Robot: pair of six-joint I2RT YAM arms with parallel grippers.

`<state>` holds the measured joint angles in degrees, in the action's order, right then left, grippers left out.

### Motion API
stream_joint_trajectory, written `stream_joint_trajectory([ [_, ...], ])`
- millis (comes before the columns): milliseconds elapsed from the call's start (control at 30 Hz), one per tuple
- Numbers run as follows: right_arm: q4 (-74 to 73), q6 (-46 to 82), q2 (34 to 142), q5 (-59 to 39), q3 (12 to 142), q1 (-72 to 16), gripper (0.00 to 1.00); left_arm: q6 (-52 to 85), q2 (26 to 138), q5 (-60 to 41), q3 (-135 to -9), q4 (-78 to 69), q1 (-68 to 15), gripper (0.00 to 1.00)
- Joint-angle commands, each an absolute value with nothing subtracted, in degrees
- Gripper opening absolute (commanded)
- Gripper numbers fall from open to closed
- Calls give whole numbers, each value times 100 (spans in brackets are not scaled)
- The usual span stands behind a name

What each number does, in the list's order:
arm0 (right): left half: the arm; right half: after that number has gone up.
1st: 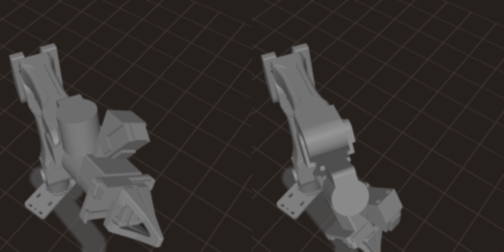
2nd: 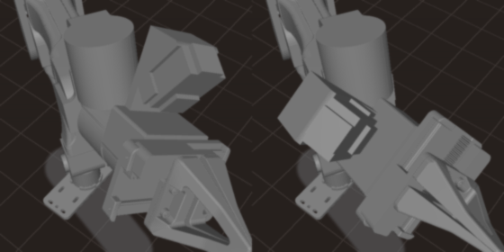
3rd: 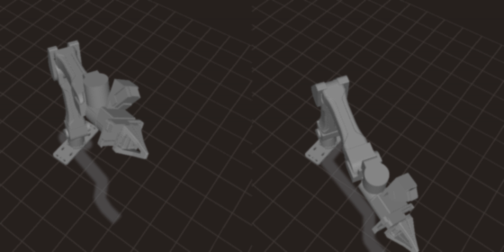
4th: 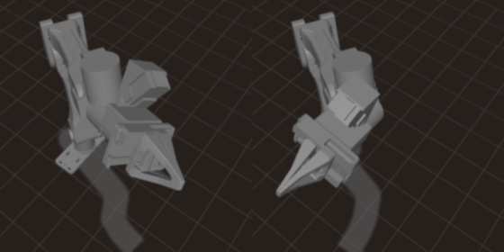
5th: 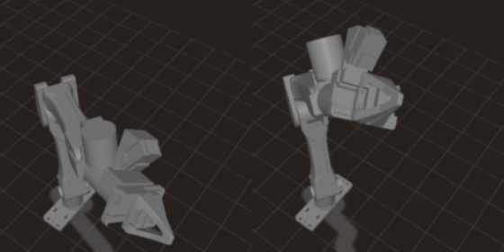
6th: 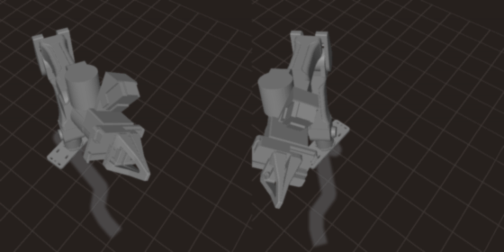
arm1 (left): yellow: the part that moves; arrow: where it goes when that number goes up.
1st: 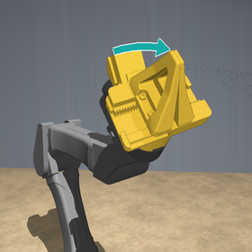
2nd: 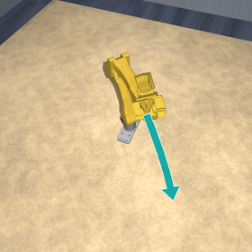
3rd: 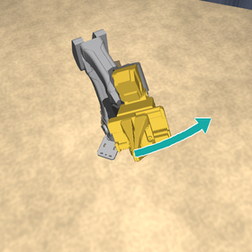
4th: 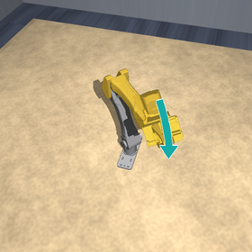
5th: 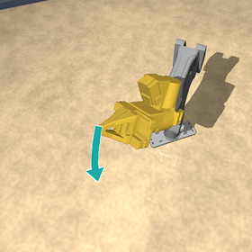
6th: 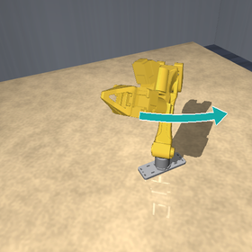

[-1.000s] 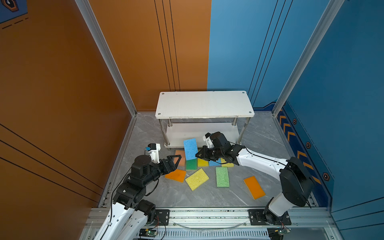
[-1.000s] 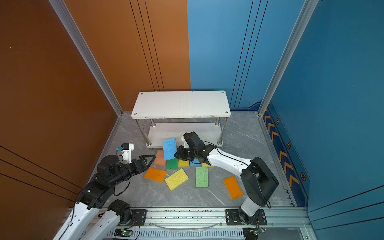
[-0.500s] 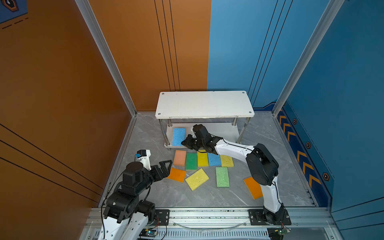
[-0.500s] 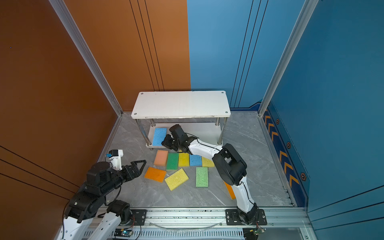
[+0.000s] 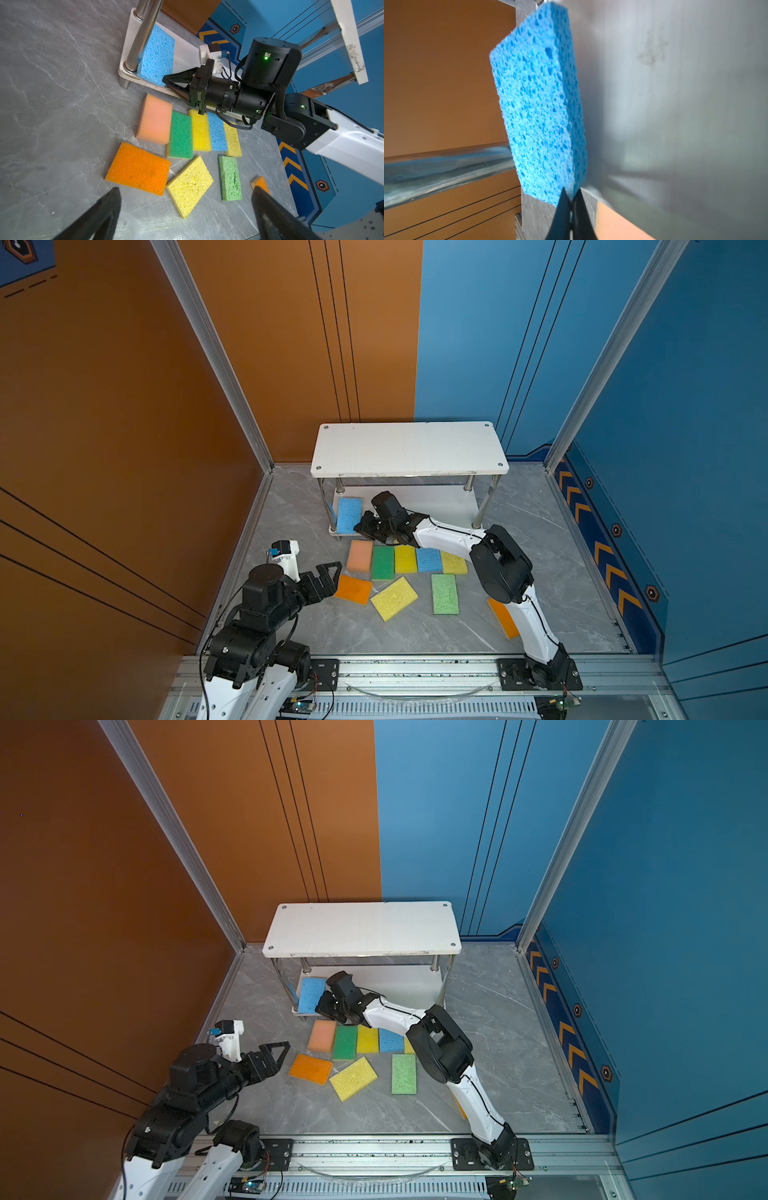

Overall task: Place and organize the cleaning sponges onto the shelf
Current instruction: 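Move the blue sponge onto the lower shelf with right gripper while left gripper retracts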

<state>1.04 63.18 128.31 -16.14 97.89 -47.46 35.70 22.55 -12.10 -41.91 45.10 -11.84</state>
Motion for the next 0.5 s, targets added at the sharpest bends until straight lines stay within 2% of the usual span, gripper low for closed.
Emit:
stream_joint_trajectory([
  [0,307,6189,12819,-1398,9949,-4704,4,3412,2219,-1373,-4254,4605,-1110,98],
  [467,374,6117,12831,-1371,9984,-4650,5,3419,2251,-1575,-4254,4601,-966,98],
])
